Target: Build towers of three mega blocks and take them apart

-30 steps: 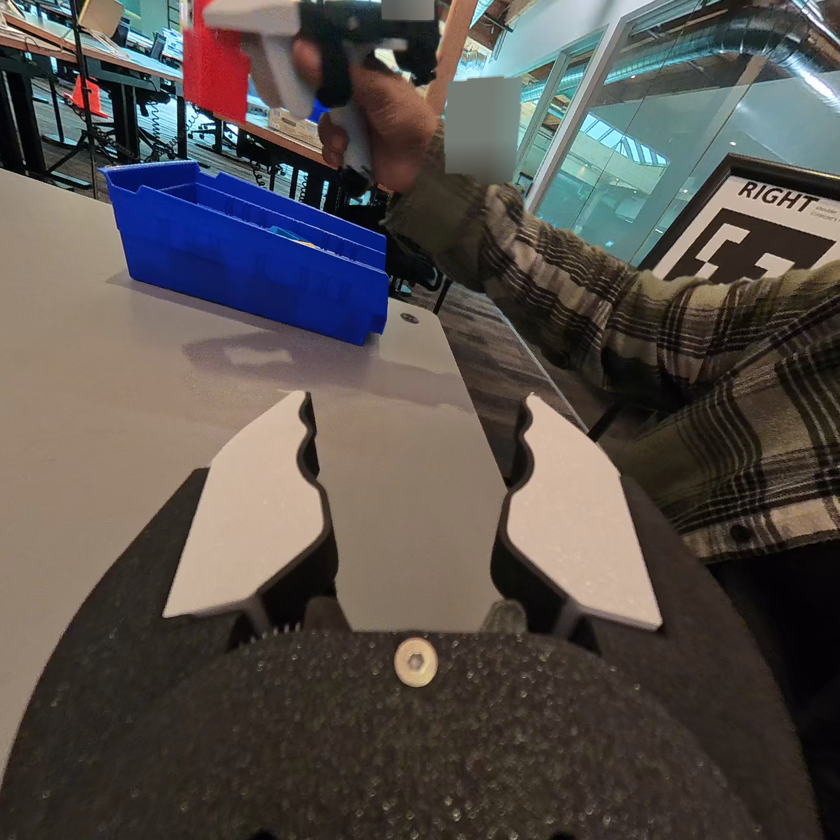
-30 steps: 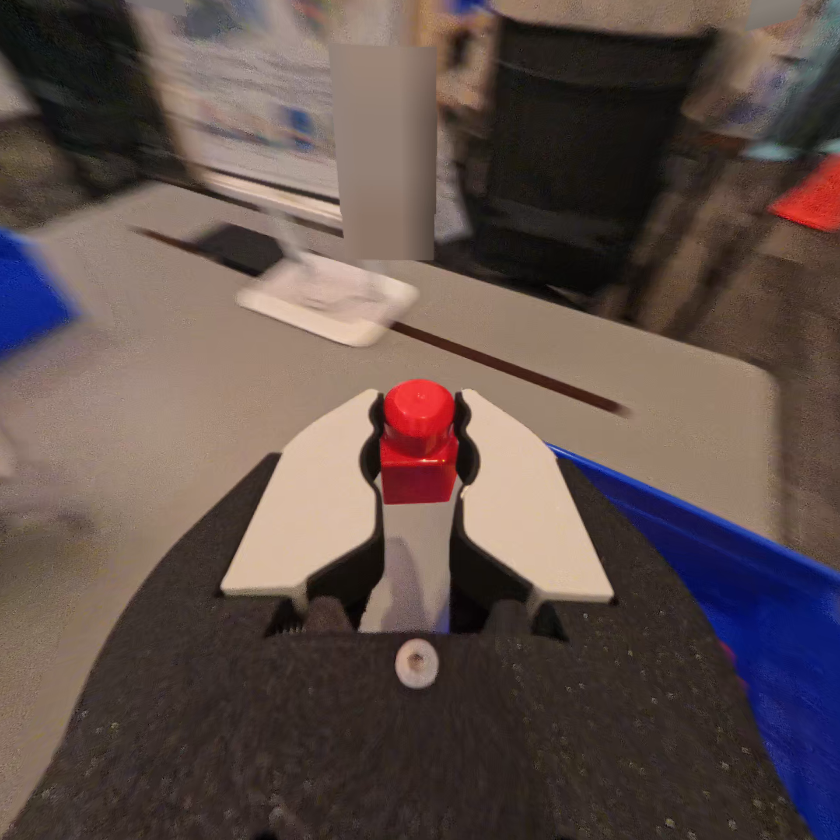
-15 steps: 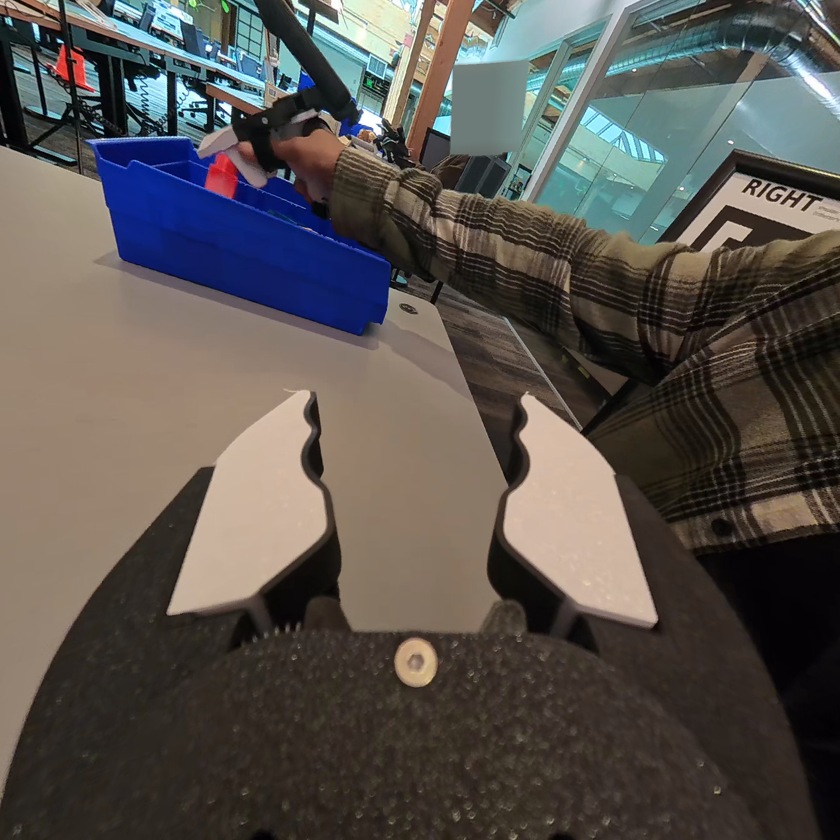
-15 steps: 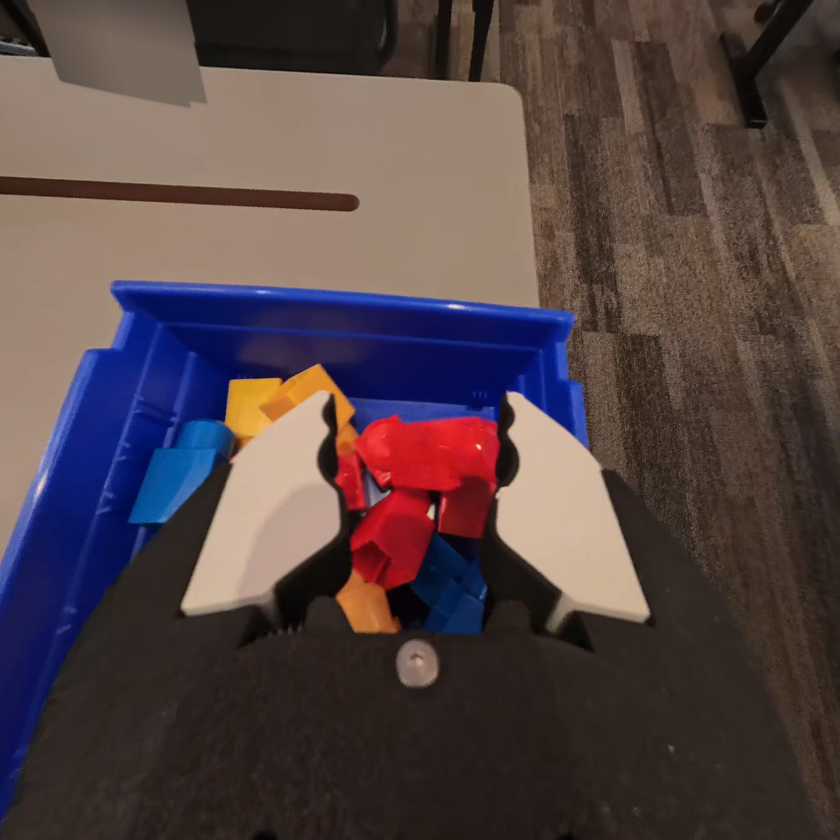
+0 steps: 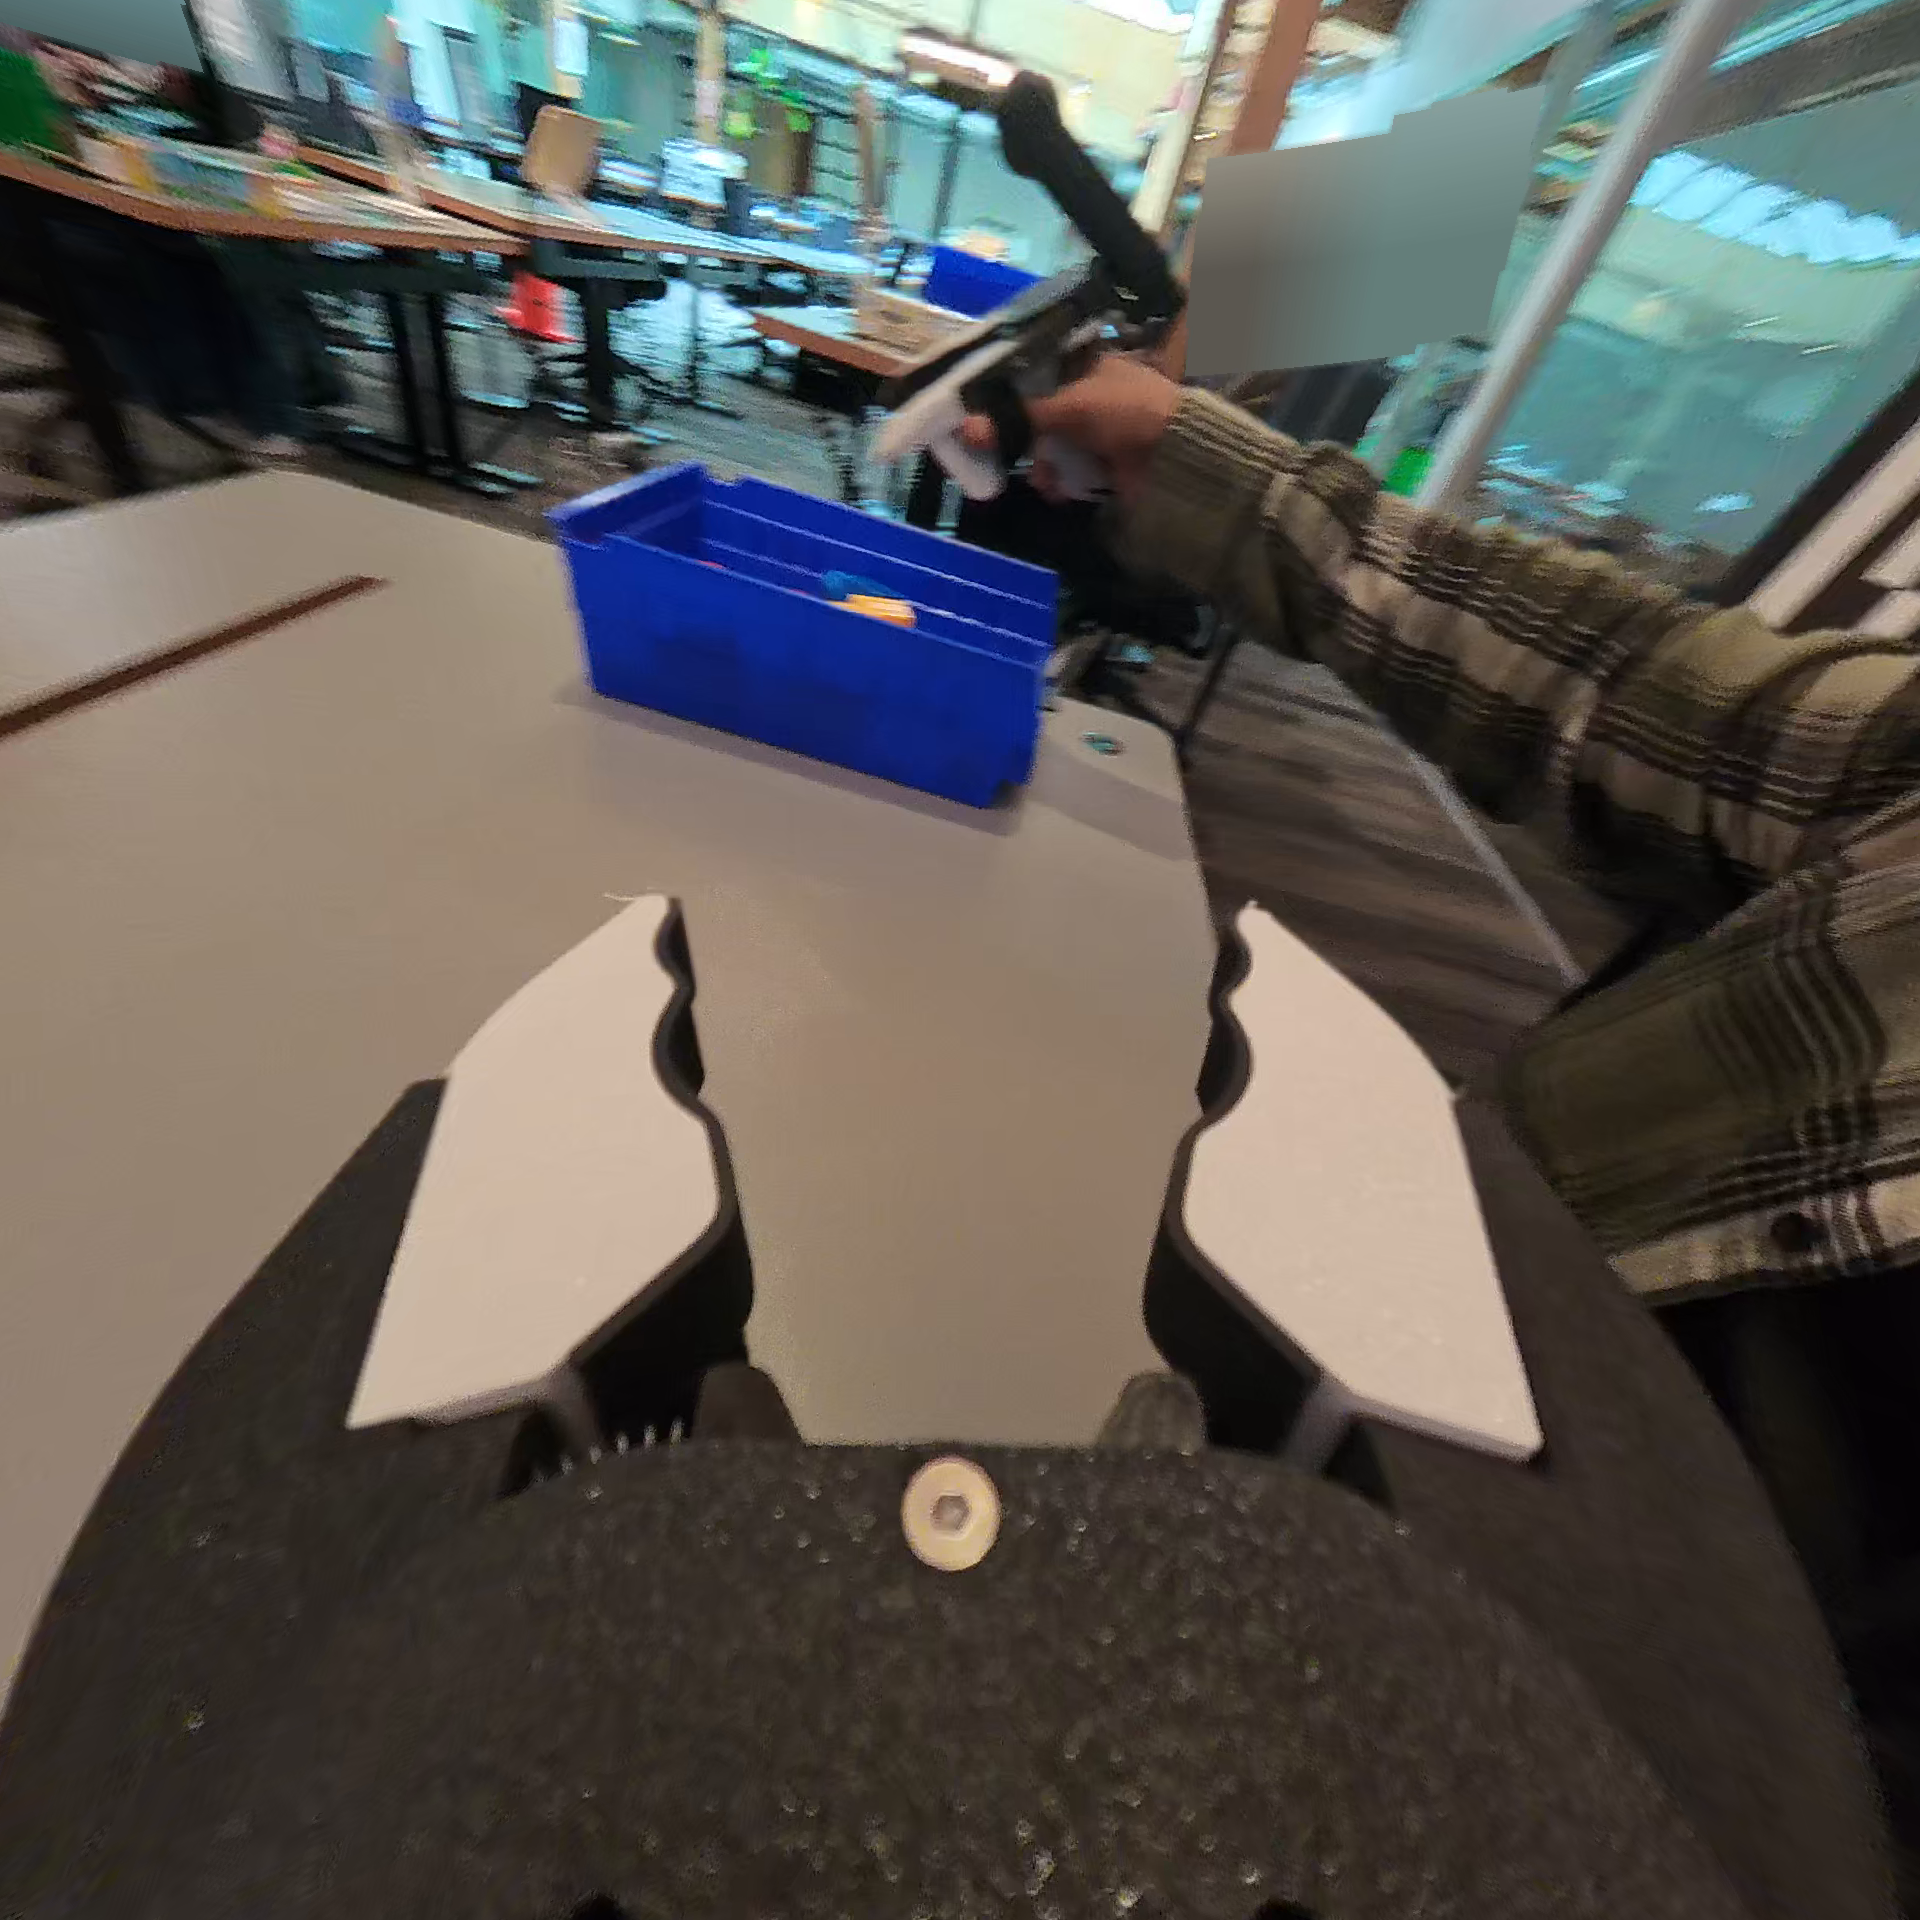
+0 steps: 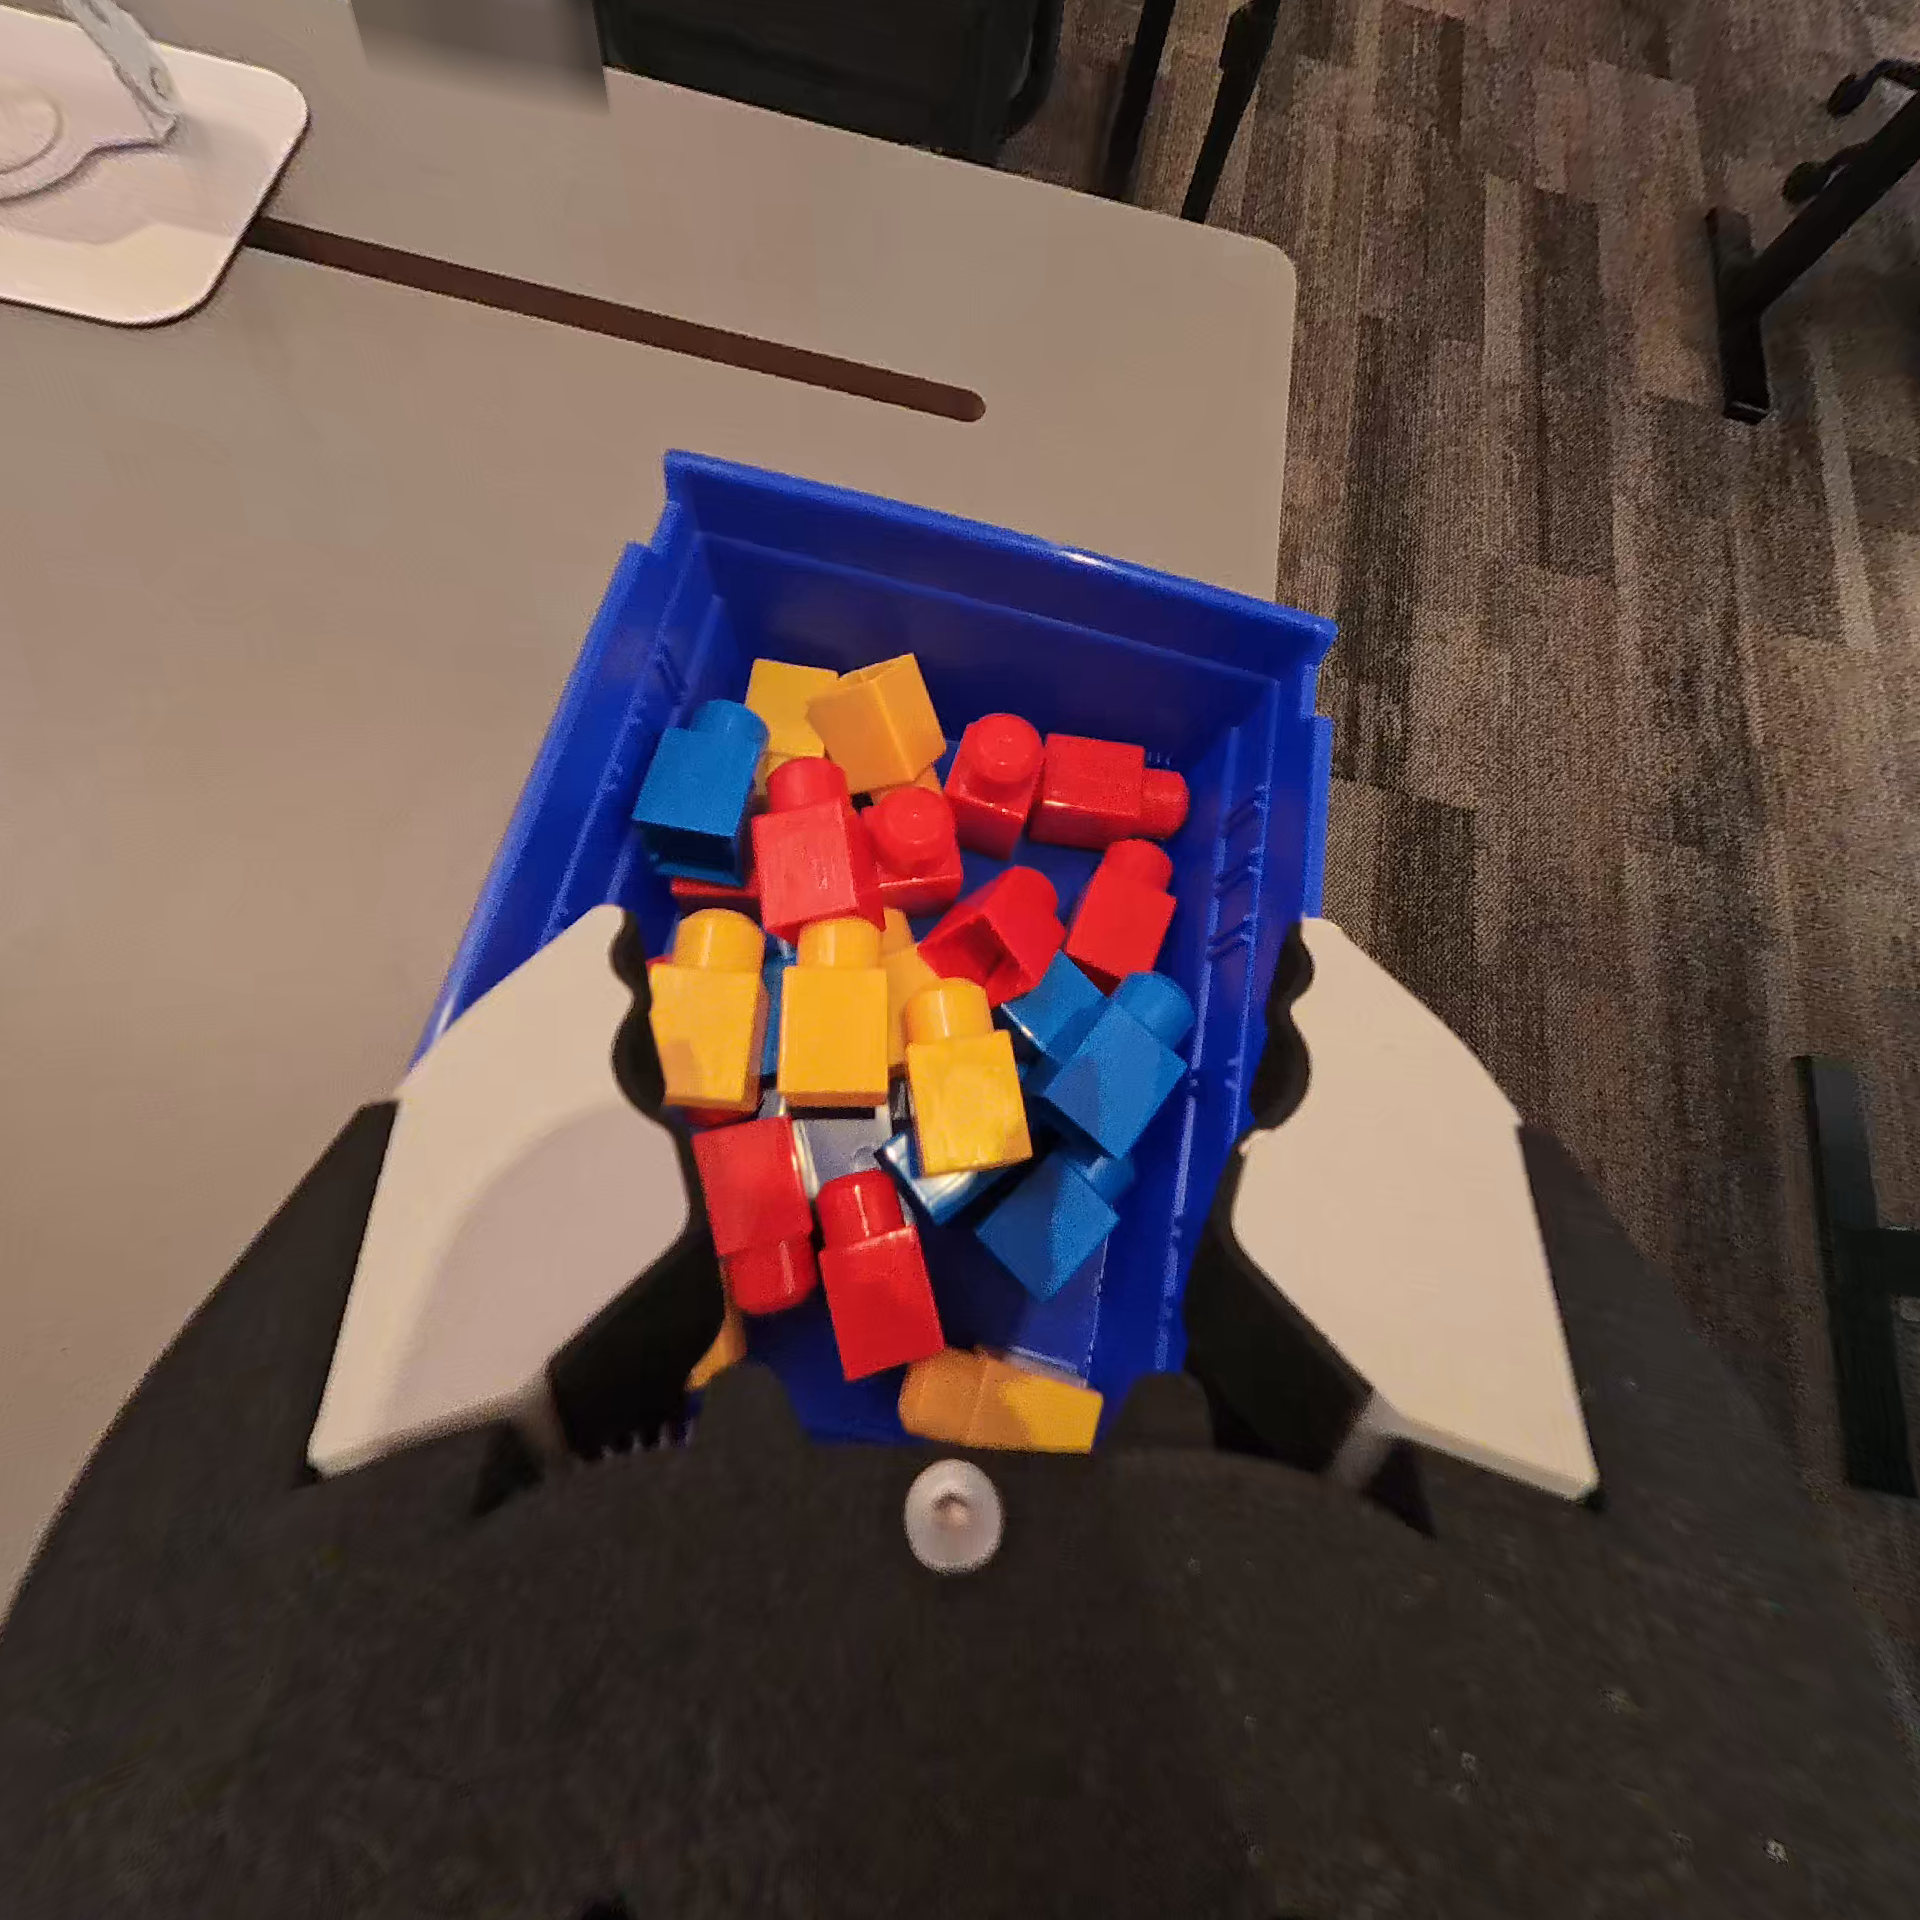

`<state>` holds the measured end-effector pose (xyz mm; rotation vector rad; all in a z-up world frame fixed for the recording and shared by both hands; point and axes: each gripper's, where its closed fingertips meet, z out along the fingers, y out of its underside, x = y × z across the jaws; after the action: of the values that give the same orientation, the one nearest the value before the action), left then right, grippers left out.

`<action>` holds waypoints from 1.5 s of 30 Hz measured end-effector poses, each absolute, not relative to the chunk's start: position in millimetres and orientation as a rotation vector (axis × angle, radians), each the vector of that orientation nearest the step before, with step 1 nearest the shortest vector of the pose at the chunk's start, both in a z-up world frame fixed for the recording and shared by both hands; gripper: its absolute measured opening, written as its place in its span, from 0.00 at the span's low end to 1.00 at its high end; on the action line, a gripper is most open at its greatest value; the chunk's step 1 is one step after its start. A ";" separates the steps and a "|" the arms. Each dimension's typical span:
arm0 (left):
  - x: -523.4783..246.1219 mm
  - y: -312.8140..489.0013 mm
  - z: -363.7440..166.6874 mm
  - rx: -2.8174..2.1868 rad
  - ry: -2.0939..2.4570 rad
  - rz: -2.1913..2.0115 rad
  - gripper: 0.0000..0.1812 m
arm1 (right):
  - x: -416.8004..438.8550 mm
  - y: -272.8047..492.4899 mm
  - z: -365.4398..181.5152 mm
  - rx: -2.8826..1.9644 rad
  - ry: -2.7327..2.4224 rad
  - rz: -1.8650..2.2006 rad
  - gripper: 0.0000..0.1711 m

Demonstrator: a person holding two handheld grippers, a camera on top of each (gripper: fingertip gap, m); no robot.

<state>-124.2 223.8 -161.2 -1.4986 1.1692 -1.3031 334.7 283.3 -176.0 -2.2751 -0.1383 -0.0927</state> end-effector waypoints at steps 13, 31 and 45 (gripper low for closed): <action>-421.8 268.6 -108.3 -1.879 0.506 -0.406 0.72 | 398.0 236.7 -193.8 -2.468 0.042 -0.167 0.63; -501.0 259.7 -117.4 -1.953 0.302 -0.336 0.72 | 415.3 232.5 -286.3 -2.788 0.104 0.141 0.03; -506.1 254.0 -122.1 -1.942 0.295 -0.383 0.72 | 281.0 254.6 -285.4 -2.783 -0.063 0.191 0.05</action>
<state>-506.1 254.0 -122.1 -1.9416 0.2949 -0.3827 281.0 254.6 -285.4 -2.7834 -0.0625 0.1909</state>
